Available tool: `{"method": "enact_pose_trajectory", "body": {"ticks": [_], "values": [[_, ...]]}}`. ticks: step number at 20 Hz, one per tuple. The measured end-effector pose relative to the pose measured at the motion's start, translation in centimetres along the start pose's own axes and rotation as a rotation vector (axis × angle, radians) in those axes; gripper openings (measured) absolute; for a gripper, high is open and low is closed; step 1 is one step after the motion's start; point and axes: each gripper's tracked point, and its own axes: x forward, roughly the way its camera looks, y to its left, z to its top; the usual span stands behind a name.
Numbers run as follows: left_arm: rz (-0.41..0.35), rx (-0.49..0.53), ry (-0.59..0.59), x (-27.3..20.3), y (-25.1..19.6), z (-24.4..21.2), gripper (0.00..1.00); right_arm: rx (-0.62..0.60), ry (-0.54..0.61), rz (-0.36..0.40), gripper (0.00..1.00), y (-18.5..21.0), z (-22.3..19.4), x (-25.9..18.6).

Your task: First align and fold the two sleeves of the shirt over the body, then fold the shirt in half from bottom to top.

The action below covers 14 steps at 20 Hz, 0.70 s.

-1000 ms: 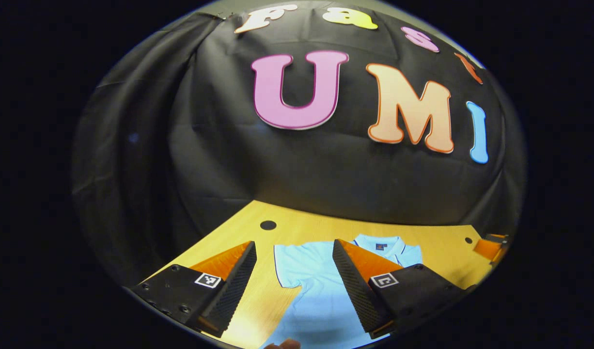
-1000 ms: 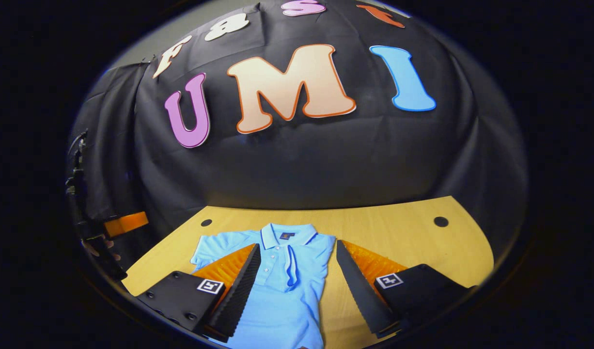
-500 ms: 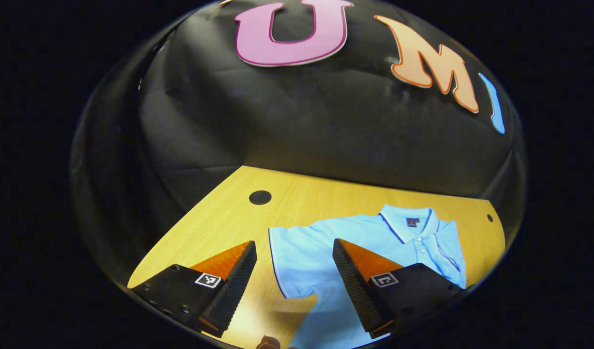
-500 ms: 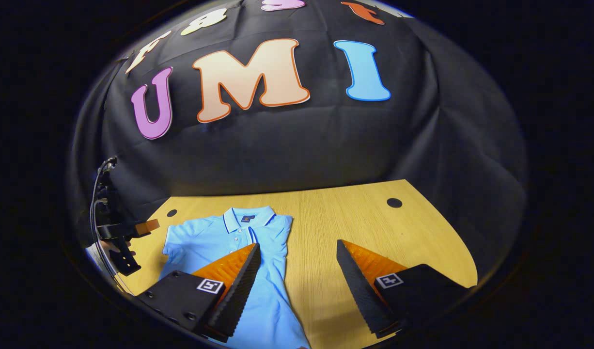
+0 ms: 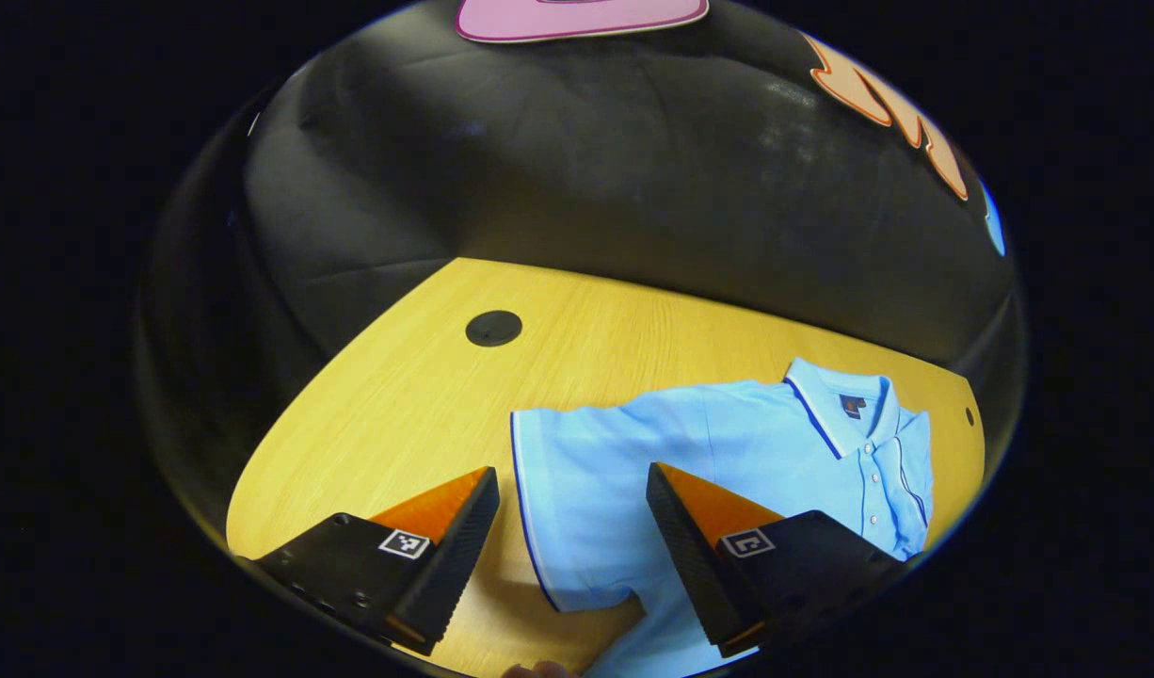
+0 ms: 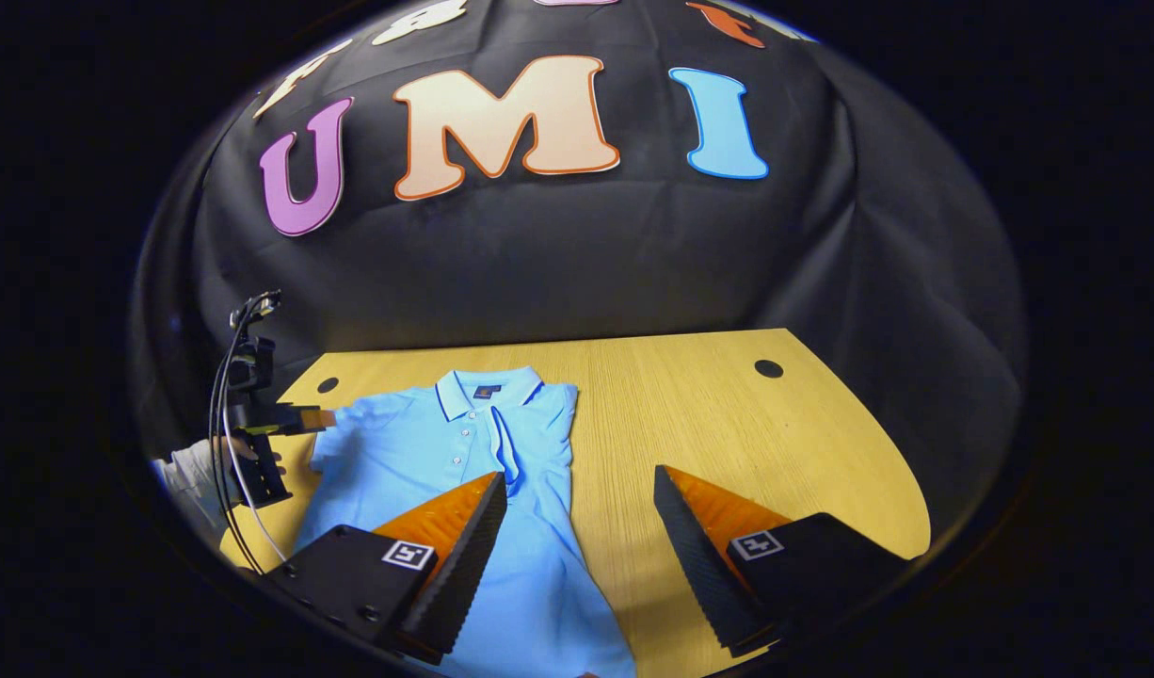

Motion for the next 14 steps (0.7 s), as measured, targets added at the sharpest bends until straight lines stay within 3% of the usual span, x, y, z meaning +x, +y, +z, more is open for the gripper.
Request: {"method": "enact_pose_trajectory", "body": {"ticks": [3,4,5,9,11,14], "values": [[0.014,-0.002,0.031,0.8,0.0,-1.0,0.95,0.012,-0.019,-0.016,0.94,-0.2,0.5,-0.3],[0.022,-0.009,0.046,0.9,0.2,-1.5,0.95,0.013,-0.023,-0.021,0.98,-0.3,0.6,-0.5],[0.037,-0.008,0.059,0.8,0.4,-1.7,0.95,0.016,-0.024,-0.024,0.94,-0.3,0.5,-0.6],[0.031,0.024,0.057,1.0,0.2,-1.7,0.95,0.023,-0.007,-0.036,0.94,-0.6,-0.4,-0.9],[0.011,0.028,0.055,1.3,-0.5,-1.5,0.73,0.035,0.002,-0.033,0.94,-0.6,-0.9,-0.9],[-0.006,0.033,0.055,0.9,-1.8,-1.1,0.19,0.037,0.01,-0.024,0.94,-1.7,-1.0,-0.7]]}}
